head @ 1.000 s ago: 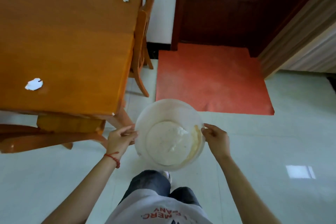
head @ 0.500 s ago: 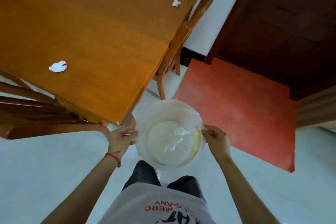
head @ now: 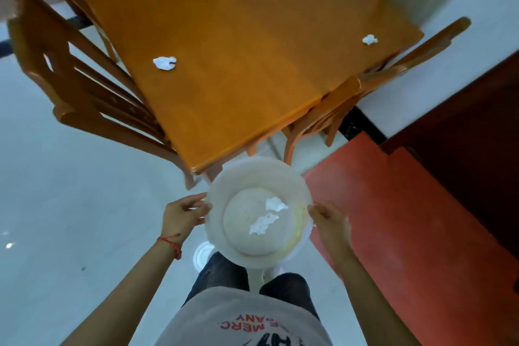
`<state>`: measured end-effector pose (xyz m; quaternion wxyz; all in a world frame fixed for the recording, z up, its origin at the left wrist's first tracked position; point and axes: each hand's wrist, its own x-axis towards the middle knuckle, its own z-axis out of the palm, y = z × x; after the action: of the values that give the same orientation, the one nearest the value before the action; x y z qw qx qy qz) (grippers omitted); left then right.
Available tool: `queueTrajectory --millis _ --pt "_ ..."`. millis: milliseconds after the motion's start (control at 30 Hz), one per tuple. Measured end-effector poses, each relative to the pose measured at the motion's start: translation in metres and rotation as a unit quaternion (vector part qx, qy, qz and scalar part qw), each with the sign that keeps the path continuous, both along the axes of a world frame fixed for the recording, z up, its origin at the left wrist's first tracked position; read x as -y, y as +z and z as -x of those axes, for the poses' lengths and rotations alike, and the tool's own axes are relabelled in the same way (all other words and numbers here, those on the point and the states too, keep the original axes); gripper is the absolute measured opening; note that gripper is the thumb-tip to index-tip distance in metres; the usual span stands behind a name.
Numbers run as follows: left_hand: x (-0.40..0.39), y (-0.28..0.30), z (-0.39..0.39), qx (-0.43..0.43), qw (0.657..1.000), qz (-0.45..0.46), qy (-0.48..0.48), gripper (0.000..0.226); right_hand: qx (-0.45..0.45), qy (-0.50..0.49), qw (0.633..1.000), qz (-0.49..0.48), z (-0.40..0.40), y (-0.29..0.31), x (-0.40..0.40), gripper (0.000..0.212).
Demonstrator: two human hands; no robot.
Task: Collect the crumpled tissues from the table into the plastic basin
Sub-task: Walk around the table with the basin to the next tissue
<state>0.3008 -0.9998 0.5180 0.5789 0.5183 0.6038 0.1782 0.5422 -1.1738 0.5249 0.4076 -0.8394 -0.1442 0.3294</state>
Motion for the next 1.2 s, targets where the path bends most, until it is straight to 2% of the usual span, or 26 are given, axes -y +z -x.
queueTrajectory --millis 233,433,667,1200 --pt "0.036 0.002 0.020 0.012 0.993 0.002 0.121 0.027 -0.014 0.134 0.991 -0.013 -0.012 -0.005 -0.025 0.011" --pt "0.051 0.006 0.051 0.014 0.980 -0.005 0.198 0.028 -0.057 0.189 0.980 -0.035 0.005 -0.011 -0.050 0.012" --pt "0.063 0.003 0.095 -0.001 0.967 0.004 0.255 0.030 -0.044 0.261 0.964 -0.029 0.043 -0.014 -0.080 0.023" --pt "0.056 0.008 0.171 0.027 0.933 0.009 0.360 0.032 -0.022 0.368 0.929 -0.037 0.122 -0.007 -0.143 0.025"
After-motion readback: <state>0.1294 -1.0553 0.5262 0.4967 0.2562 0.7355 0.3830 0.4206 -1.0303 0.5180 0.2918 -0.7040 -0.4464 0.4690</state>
